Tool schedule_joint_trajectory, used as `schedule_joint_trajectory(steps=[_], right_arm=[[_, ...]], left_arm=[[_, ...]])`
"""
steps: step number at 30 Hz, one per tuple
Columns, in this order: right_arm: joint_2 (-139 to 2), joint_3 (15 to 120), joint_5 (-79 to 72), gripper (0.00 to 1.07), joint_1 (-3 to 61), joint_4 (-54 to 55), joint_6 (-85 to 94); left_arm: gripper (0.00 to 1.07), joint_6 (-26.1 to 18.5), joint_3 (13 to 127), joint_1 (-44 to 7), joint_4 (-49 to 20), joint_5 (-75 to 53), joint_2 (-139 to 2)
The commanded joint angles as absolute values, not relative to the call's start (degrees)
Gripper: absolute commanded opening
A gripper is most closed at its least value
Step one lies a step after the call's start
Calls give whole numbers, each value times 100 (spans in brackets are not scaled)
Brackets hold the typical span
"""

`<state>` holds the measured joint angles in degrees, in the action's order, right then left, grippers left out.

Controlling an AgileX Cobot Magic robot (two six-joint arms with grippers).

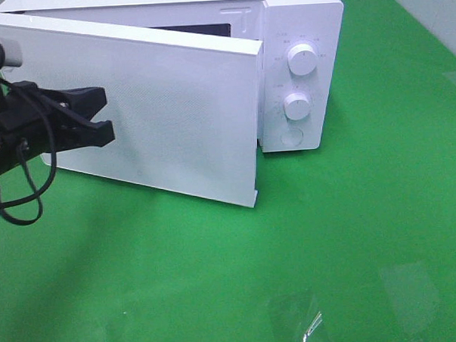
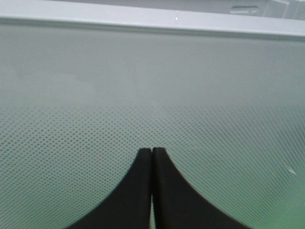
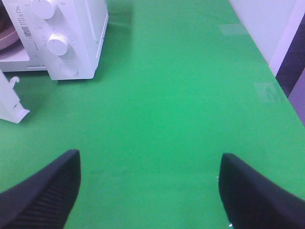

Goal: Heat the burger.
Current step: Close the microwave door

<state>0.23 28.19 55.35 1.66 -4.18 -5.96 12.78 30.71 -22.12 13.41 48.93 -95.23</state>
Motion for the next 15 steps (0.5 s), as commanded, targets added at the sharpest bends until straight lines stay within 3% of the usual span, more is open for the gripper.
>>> schedule_joint_trajectory(steps=[1, 15], right_arm=[[172, 2819, 5495, 75, 138, -413, -636], [172, 2819, 5495, 75, 138, -413, -636]], left_arm=[[0, 1054, 3501, -2590, 785, 4979, -9872], [0, 751, 4796, -3272, 74, 4572, -10760]])
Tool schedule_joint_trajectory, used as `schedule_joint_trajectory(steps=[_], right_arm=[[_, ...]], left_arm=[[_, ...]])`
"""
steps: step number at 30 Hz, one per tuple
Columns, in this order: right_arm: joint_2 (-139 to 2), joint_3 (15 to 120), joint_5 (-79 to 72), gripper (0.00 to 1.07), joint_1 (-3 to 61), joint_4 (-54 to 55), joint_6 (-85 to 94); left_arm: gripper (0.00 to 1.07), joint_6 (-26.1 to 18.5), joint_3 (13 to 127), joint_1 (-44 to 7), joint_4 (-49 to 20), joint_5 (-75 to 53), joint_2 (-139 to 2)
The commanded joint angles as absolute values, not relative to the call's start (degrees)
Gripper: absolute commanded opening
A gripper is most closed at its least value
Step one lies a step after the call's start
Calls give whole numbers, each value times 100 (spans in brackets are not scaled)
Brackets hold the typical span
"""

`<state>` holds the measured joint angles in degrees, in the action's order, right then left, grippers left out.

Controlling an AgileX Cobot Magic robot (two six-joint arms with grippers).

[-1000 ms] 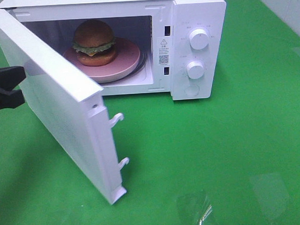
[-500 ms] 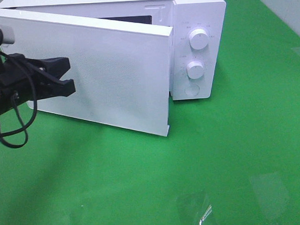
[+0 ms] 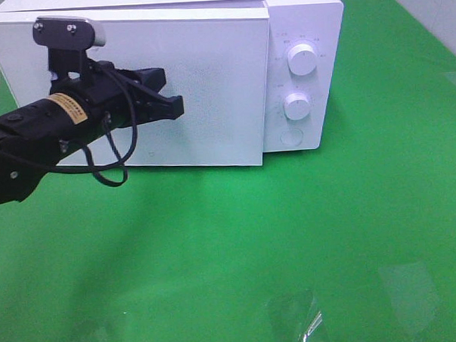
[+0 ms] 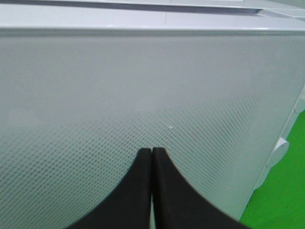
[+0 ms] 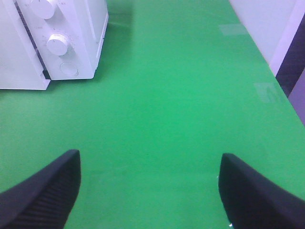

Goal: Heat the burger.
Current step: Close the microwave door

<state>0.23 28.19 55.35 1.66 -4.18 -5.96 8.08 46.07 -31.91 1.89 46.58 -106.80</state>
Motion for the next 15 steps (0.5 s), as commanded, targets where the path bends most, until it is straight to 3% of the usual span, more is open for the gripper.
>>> schedule_joint_trajectory(steps=[1, 15], right_arm=[[172, 2819, 5495, 75, 138, -413, -636], [172, 2819, 5495, 75, 138, -413, -636]], left_arm=[[0, 751, 4990, -3323, 34, 4526, -10875], [0, 773, 6589, -3421, -97, 4005, -11706]])
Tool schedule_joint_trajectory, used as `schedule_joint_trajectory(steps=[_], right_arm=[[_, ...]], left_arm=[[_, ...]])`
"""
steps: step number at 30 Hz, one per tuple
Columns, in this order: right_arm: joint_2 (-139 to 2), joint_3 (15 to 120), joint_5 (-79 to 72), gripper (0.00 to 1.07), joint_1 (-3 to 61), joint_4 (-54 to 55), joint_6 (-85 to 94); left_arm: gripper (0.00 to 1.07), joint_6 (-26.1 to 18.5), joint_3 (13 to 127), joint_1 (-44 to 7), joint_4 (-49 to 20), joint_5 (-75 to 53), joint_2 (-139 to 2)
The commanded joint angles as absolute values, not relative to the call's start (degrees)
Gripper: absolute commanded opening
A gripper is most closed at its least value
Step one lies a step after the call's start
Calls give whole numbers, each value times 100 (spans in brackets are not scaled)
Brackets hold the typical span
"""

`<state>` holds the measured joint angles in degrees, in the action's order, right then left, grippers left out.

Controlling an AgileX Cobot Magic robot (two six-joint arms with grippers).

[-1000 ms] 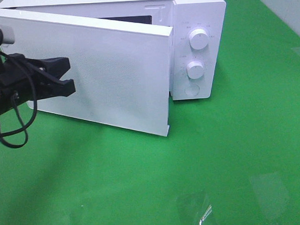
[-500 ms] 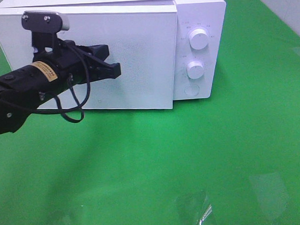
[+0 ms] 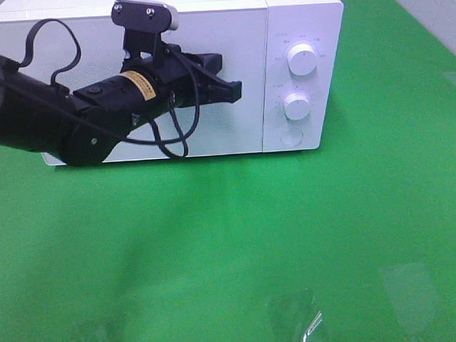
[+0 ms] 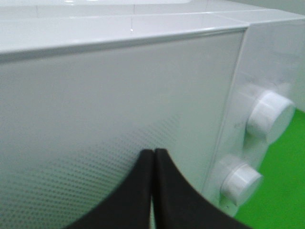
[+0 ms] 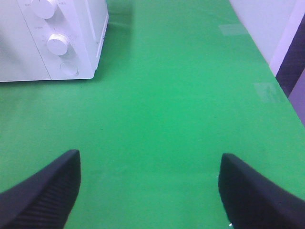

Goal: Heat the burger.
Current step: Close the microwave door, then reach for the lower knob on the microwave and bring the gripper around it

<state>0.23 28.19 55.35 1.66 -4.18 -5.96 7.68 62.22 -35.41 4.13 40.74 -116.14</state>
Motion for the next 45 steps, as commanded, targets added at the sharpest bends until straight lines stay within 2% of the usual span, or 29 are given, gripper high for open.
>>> schedule_joint_trajectory(steps=[1, 10, 15, 16, 21, 22, 23, 24, 25, 26, 27, 28, 29, 30, 33, 34, 37, 39, 45], right_arm=[[172, 2819, 5495, 75, 138, -413, -636], [172, 2819, 5495, 75, 138, -413, -636], [172, 2819, 5495, 75, 138, -413, -636], [172, 2819, 5495, 75, 138, -413, -636], [172, 2819, 5495, 75, 138, -413, -636], [172, 2819, 5495, 75, 138, -413, -636], [172, 2819, 5495, 75, 138, -413, -636], [172, 2819, 5495, 75, 138, -413, -636], [172, 2819, 5495, 75, 138, -413, -636], [172, 2819, 5495, 75, 138, -413, -636], [172, 2819, 5495, 75, 138, -413, -636], [172, 2819, 5495, 75, 138, -413, -636], [172, 2819, 5495, 75, 138, -413, -636], [172, 2819, 5495, 75, 138, -413, -636], [172, 2819, 5495, 75, 138, -413, -636], [172, 2819, 5495, 75, 138, -413, -636], [172, 2819, 5495, 75, 138, -413, -636], [172, 2819, 5495, 75, 138, -413, -636], [172, 2819, 5495, 75, 138, -413, -636]], left_arm=[[0, 773, 6589, -3421, -97, 4005, -11706], [0, 796, 6790, -3507, -34, 3690, -11757], [0, 796, 6480, -3799, 0, 3495, -11488], [0, 796, 6194, -3994, 0, 3352, -11276], [0, 796, 5947, -4137, 0, 2979, -11024], [9, 796, 5838, -4211, 0, 2641, -10898], [31, 796, 5747, -4246, 0, 2286, -10777], [31, 796, 5747, -4246, 0, 2286, -10777], [64, 802, 5661, -4280, 0, 1914, -10634], [64, 802, 5661, -4280, 0, 1914, -10634], [77, 819, 5638, -4286, 0, 1696, -10565], [77, 819, 5638, -4286, 0, 1696, -10565], [102, 888, 5609, -4314, -34, 1220, -10434], [100, 980, 5609, -4314, -34, 579, -10256], [99, 997, 5609, -4314, -34, 0, -10078], [99, 997, 5609, -4314, -34, -619, -9912], [99, 997, 5609, -4314, -34, -848, -9820], [99, 997, 5609, -4314, -34, -1759, -9511], [99, 991, 5609, -4314, -34, -2939, -9127]])
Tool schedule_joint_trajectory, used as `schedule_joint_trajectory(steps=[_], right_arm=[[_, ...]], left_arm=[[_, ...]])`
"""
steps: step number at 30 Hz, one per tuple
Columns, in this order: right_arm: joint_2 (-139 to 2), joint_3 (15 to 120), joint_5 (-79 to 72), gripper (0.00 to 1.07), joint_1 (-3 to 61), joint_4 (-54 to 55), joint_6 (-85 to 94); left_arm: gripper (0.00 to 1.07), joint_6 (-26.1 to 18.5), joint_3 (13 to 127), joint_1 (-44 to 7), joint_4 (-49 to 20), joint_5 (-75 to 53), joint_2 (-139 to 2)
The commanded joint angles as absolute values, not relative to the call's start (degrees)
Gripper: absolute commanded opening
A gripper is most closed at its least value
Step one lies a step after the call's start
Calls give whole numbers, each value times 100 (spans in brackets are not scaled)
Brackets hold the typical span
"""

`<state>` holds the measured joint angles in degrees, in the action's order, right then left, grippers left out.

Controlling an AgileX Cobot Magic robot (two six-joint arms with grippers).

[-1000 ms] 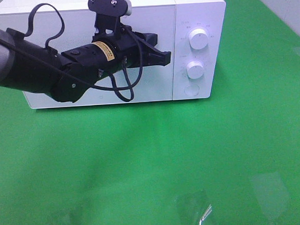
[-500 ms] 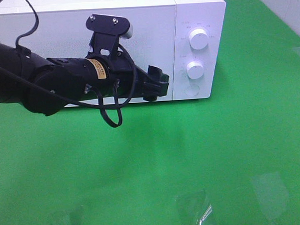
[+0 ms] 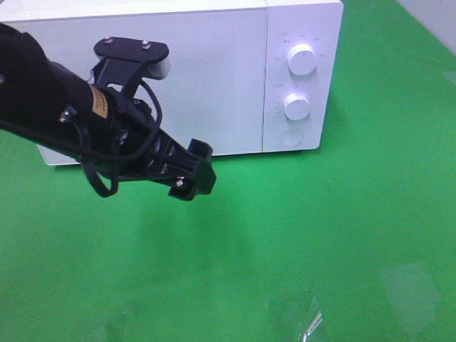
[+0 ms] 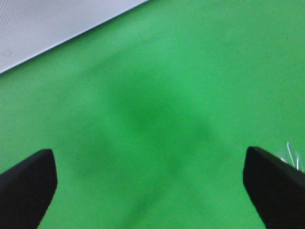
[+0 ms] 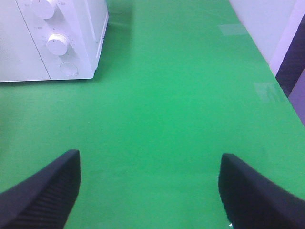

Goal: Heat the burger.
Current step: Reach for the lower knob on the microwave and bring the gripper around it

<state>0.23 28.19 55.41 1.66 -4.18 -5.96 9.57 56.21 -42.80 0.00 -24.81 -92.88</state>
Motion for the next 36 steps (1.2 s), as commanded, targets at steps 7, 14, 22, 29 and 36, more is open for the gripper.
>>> schedule_joint_trajectory(steps=[7, 14, 22, 29, 36], right_arm=[[172, 2819, 5495, 75, 138, -413, -636], [172, 2819, 5495, 75, 138, -413, -636], [172, 2819, 5495, 75, 138, -413, -636], [172, 2819, 5495, 75, 138, -413, -636], [172, 2819, 5495, 75, 138, -413, -636]], left_arm=[[99, 997, 5621, -4223, 126, -4395, -8686], [99, 968, 5621, -3449, 109, -5283, -8319], [99, 745, 5621, -2177, 103, -6045, -7718], [98, 602, 5615, -940, 69, -6635, -6973], [98, 573, 5231, -831, 63, -6944, -6257]])
